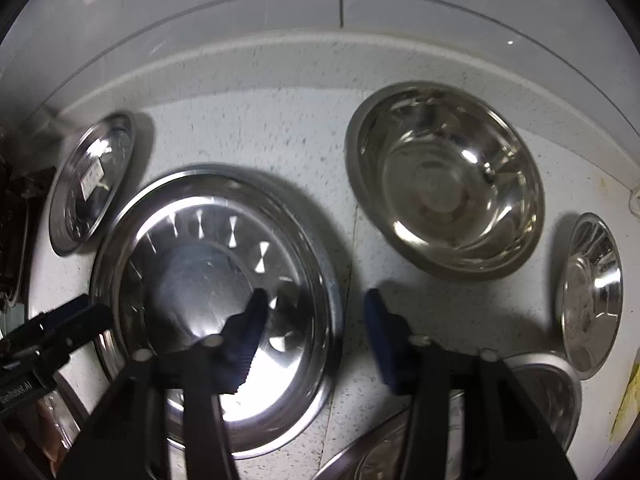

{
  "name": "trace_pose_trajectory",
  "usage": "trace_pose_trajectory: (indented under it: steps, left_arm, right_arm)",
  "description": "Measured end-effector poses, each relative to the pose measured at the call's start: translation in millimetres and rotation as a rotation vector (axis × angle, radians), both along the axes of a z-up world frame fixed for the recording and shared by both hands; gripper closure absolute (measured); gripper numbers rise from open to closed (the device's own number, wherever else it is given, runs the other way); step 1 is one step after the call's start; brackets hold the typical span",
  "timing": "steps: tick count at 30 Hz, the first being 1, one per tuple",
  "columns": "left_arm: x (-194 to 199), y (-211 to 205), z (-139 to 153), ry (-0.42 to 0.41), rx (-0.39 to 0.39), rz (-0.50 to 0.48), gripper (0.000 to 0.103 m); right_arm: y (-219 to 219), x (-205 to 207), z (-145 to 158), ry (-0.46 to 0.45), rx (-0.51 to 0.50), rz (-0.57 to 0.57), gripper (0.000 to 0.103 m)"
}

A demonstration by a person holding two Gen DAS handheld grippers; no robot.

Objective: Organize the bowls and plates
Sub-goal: 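Lower the held plate with both grippers onto another steel plate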

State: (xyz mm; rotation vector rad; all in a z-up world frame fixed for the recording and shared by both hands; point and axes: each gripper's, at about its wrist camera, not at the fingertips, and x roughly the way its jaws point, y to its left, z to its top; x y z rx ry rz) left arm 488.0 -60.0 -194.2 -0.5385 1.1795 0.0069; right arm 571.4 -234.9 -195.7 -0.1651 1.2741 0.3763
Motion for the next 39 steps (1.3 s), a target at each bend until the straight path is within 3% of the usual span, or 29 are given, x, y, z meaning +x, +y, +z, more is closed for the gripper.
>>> trace_pose_trajectory:
  steps: [2, 4, 10, 16, 22, 29, 35, 39]
  left_arm:
    - [2, -1, -1, 0.003, -0.001, -0.003, 0.062]
    - [3, -1, -3, 0.007, -0.016, -0.001, 0.074]
    - [3, -1, -7, 0.009, 0.010, 0.010, 0.095]
    - [-5, 2, 0, -0.014, 0.022, 0.019, 0.097]
    - [-33, 16, 40, -0.071, 0.038, 0.019, 0.097]
    - [-115, 38, 100, -0.119, 0.102, 0.015, 0.097]
    - [-178, 61, 120, -0.113, 0.116, 0.036, 0.097]
    - [-202, 76, 120, -0.112, 0.116, 0.031, 0.097]
  right_arm:
    - [4, -1, 0, -0.016, -0.014, 0.009, 0.082]
    - [8, -3, 0, -0.033, -0.042, 0.013, 0.088]
    - [18, -7, 5, -0.089, -0.097, 0.029, 0.090]
    - [22, -21, 24, -0.144, -0.104, 0.036, 0.091]
    - [15, -53, 73, -0.199, -0.035, 0.024, 0.091]
    - [15, -122, 136, -0.270, 0.077, 0.043, 0.093]
    - [31, -180, 165, -0.304, 0.150, 0.094, 0.093]
    - [46, -207, 168, -0.329, 0.149, 0.122, 0.093]
